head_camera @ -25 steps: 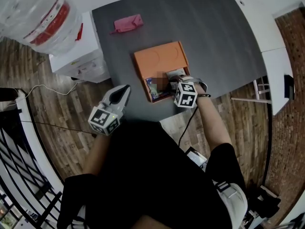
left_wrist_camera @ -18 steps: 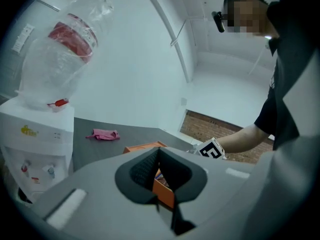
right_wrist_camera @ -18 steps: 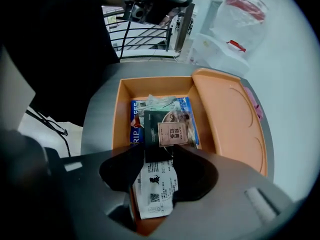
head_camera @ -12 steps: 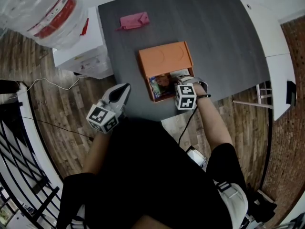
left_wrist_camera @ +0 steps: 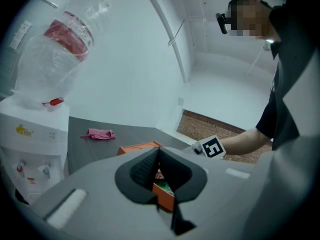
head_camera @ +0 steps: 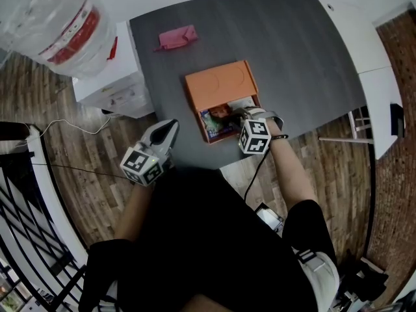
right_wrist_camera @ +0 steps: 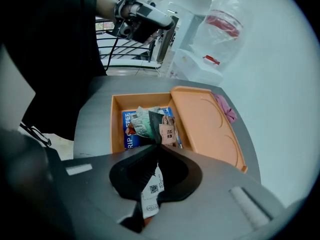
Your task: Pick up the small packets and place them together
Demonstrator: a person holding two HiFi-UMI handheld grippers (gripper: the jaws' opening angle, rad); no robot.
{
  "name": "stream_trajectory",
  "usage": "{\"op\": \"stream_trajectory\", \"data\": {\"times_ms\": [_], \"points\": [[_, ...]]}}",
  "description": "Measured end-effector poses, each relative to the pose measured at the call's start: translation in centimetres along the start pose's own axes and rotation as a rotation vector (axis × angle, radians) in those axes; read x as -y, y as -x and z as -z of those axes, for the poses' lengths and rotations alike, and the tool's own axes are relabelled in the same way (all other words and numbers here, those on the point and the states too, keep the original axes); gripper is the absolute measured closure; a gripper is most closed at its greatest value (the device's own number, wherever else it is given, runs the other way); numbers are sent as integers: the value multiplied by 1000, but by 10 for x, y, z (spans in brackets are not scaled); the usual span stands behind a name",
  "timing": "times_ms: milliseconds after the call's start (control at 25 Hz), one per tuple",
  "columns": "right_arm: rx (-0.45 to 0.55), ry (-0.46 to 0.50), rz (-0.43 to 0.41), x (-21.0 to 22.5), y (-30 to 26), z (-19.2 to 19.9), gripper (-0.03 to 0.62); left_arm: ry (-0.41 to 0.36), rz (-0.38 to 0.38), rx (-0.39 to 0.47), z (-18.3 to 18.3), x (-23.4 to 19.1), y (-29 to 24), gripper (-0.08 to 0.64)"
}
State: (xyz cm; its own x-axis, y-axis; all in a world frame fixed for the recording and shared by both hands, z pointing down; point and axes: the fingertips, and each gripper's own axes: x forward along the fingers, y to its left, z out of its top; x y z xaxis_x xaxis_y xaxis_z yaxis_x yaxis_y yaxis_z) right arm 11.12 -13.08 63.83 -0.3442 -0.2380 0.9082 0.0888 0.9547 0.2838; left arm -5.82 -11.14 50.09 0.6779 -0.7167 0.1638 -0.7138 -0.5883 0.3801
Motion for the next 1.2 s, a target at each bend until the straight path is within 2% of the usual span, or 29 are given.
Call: {"op": "stream_trajectory", "data": {"times_ms": [480,760,920,1080,1200], "points": [[159,-67,113,14,53,-34,589,-2,1,-27,5,6,-12,560],[219,-22,262,49,91,-55,589,1,-2,-24,5,9,-13,560],[231,-2,336,74,93,-64,589,-4,-16,-14,2,4,-11,560],[211,13,328,85,78,-66,589,-8,-38,-6,-2,-1,-7,560],[173,19,357,97,64,-65,589,-11,-48,-5,-3,-4,-4,560]]}}
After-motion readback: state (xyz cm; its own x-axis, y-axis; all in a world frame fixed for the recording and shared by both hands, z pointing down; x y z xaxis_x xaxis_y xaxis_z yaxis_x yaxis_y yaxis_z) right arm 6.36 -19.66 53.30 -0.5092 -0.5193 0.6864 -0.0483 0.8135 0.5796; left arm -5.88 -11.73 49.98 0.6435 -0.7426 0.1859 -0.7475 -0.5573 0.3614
